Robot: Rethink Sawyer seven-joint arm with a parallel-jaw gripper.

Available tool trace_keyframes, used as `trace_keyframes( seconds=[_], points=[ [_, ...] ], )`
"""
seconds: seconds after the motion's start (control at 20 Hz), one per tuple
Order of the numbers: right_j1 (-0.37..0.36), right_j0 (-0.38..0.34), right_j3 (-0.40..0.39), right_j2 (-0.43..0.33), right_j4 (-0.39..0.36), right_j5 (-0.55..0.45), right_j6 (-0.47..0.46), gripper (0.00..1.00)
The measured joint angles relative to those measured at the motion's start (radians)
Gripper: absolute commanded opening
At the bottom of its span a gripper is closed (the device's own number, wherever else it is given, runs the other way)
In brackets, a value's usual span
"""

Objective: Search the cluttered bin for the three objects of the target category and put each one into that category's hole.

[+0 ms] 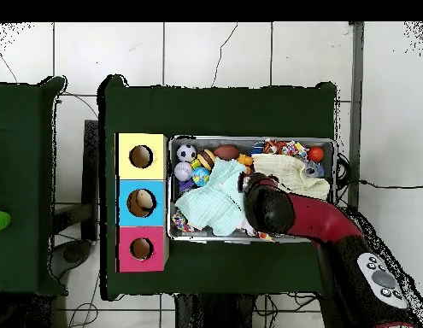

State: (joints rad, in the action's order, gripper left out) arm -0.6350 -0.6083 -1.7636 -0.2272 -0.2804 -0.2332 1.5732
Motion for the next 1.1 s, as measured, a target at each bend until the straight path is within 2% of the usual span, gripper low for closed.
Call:
trace_keyframes(
  seconds=[0.25, 0.55, 0.7, 1.1],
  points=[
    [0.012, 0.025, 0.003, 0.005, -0.001, -0.001, 0.0, 1.0],
    [0.011, 0.112, 0.046, 0.093, -0.093, -0.026, 0.0, 1.0],
    [0.011, 0.131, 0.069, 0.124, -0.13, -0.041, 0.0, 1.0],
    [0.009, 0.104, 0.106, 0.141, -0.184, -0.056, 0.0, 1.0]
  ],
)
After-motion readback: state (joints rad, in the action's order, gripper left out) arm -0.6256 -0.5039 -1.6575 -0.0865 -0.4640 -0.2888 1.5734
